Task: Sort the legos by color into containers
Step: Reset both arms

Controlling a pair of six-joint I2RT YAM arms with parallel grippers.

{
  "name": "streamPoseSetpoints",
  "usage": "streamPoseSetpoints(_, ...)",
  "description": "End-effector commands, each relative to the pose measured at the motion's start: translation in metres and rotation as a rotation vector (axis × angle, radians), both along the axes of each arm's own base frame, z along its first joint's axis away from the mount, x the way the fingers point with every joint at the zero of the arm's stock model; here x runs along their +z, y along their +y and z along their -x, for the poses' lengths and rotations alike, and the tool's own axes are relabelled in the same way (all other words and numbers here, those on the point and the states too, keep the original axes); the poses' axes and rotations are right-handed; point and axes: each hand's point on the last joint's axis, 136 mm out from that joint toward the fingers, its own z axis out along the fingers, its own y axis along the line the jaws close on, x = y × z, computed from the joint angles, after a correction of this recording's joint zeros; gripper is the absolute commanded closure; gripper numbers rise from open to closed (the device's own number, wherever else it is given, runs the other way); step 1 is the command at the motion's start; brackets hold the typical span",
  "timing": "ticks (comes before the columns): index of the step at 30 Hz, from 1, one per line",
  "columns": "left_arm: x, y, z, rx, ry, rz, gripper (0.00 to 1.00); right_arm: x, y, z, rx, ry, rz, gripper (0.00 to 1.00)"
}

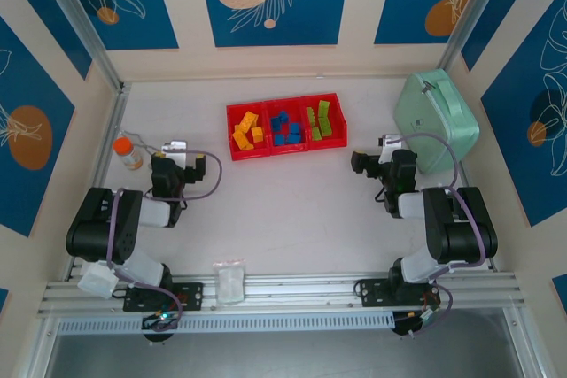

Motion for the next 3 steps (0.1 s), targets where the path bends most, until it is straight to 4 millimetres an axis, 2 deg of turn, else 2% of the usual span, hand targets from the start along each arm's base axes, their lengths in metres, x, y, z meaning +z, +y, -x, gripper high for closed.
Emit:
streamPoseSetpoints(1, 0.0054, -0.0002, -0.0025, 0.011, -0.015, 0.011, 0.01, 0.012, 0.0012, -0.0074, 0.005, -0.037, 0.007, 0.01)
streamPoseSetpoints(3, 0.0054, 0.0002, -0.0025, 0.012, -0.014, 0.011, 0.01, 0.0129, 0.0061, -0.007, 0.034, -0.04, 0.008, 0.01)
